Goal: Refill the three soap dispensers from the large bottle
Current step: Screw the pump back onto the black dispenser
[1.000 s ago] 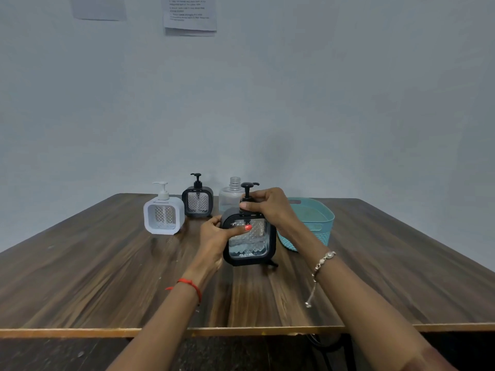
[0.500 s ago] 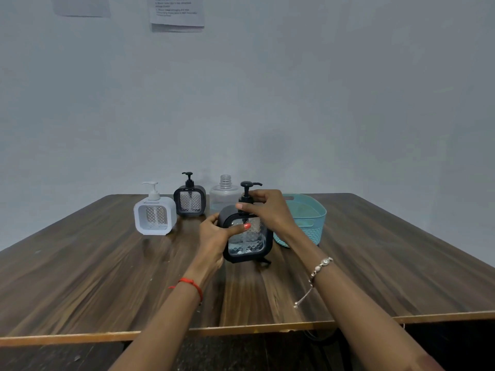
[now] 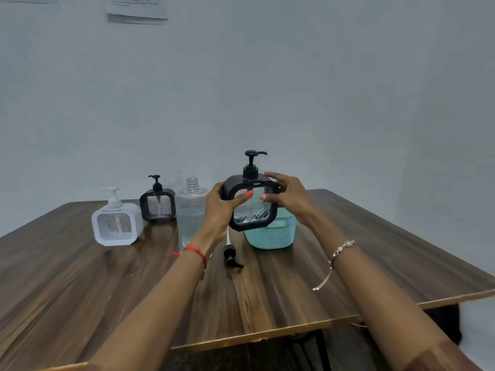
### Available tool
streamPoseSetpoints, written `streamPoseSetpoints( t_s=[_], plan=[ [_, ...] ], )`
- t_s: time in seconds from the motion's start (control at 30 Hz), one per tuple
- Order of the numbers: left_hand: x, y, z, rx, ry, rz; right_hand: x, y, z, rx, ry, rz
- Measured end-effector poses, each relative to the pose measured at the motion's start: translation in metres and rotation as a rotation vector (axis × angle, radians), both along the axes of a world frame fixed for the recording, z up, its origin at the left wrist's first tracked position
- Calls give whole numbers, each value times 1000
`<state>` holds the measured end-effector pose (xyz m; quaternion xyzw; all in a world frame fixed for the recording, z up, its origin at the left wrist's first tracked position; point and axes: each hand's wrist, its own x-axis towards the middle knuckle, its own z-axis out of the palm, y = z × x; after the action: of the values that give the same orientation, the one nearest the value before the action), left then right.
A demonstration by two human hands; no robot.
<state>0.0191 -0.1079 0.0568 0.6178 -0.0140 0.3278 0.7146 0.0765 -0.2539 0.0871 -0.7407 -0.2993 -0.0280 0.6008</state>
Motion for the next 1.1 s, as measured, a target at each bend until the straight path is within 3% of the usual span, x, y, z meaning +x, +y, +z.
streamPoseSetpoints(
  t_s=[0.37,0.63,0.73,0.93,1.1],
  plan=[
    [76,-25,9,200,-12,10,55,-21,7,-41,-166,-161],
    [99,-20,-26,363,172,11,75,-19,-23,-271,-122,-204],
    [106,-15,-39,504,191,88,77,-18,-32,-371,-131,-191],
    [109,-12,-52,606,232,118,92,-11,-53,-591,-174,-279],
    [109,-13,-54,682,292,181,94,-10,-58,-596,-166,-309]
  ],
)
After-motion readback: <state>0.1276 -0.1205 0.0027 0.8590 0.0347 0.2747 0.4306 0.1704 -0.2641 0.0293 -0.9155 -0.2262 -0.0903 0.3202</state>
